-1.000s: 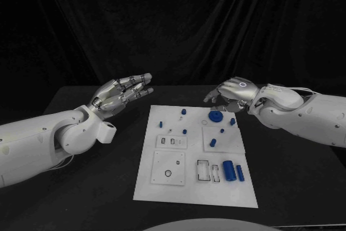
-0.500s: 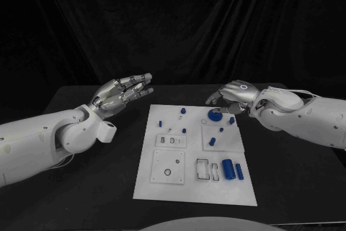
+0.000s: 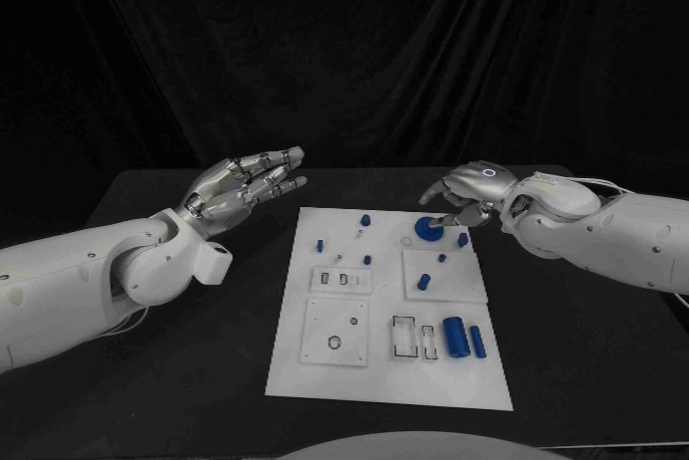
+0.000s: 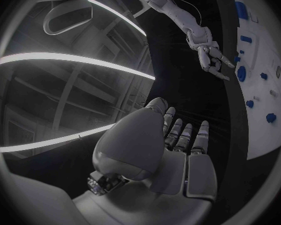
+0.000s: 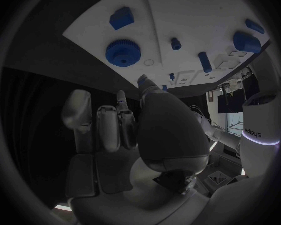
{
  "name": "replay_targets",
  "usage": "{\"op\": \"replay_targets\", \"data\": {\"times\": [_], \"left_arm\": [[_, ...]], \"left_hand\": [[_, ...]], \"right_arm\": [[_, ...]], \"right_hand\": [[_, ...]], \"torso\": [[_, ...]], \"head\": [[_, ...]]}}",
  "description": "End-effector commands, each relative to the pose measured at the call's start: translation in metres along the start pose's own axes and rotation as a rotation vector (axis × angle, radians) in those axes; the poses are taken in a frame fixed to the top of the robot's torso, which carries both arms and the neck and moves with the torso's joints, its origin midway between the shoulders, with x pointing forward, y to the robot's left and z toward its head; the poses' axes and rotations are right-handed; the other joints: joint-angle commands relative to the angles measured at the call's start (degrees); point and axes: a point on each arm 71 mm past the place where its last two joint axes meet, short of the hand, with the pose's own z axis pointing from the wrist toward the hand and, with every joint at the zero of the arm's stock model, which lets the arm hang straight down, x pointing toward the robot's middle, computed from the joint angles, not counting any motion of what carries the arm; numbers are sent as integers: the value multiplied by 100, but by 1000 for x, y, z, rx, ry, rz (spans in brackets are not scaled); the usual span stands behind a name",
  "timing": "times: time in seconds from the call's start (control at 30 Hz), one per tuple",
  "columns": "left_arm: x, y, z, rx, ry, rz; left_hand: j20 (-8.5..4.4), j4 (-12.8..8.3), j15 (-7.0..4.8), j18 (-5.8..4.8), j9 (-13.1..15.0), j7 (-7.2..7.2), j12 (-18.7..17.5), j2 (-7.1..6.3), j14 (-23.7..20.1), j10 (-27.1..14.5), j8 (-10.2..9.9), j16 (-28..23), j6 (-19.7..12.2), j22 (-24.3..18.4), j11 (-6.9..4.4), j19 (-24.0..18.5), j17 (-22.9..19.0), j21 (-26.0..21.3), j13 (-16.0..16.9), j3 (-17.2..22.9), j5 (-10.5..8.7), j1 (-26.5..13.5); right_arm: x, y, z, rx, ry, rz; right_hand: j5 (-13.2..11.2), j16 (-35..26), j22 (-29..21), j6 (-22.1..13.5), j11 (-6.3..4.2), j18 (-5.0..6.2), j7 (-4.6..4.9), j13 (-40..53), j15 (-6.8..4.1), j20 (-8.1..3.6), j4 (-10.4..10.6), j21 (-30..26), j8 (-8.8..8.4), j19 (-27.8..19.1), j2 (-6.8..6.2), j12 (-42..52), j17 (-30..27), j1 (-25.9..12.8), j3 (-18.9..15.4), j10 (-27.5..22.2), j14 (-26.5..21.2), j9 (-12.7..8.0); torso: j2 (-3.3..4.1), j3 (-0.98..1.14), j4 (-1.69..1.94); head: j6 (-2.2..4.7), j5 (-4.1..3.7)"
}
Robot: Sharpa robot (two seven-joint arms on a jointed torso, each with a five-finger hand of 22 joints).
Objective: Assemble the parts on the task board
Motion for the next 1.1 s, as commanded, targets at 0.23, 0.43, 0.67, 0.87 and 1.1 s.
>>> {"op": "replay_targets", "data": {"times": [0.23,0.43,0.67,0.87,1.1], "left_arm": [[2,2,1,8,15,-19],[2,2,0,6,14,-19],[2,3,0,4,15,-22],[1,3,-1,3,14,-21],[1,4,-1,1,14,-22]], "left_hand": [[-12,0,36,-116,-3,34,-3,-29,0,-47,11,29,-35,-5,9,-25,7,-17,0,64,34,10],[-12,0,36,-116,-3,34,-3,-29,0,-47,11,29,-35,-5,9,-25,7,-17,0,64,34,10],[-12,-2,46,-117,-4,34,-6,-29,4,-51,11,36,-39,-5,9,-25,8,-18,-1,81,34,10],[-12,-2,46,-117,-4,34,-6,-29,4,-51,11,36,-39,-5,9,-25,8,-18,-1,81,34,10],[-11,-4,52,-118,-4,36,-14,-29,3,-54,11,33,-40,-5,10,-27,7,-19,-2,95,33,10]], "right_arm": [[1,-10,0,74,-18,-9],[3,-11,1,83,5,-8],[7,-12,4,94,56,-4],[14,-11,4,99,88,2],[19,-9,6,97,110,6]], "right_hand": [[65,855,1406,337,-27,-478,65,1577,-29,-29,74,1916,159,966,-172,380,1828,-569,47,850,724,378],[323,855,1654,335,26,-599,149,1577,7,-3,72,2364,128,1264,-162,380,1828,-551,81,850,724,448],[238,855,1751,225,84,-658,223,1577,52,36,73,2562,16,1406,-197,380,1828,-579,57,850,724,412],[281,855,1769,244,110,-670,249,1577,74,59,72,2602,-5,1436,-207,380,1828,-541,57,850,724,395],[326,855,1769,342,97,-670,222,1577,67,64,73,2602,31,1436,-227,380,1828,-491,47,850,724,427]], "torso": [[6,-1,3],[6,-6,-3],[1,1,-4],[0,1,-2],[2,-1,0]], "head": [[-15,-23],[-9,-25],[-54,-20],[-89,-30],[-128,-11]]}}
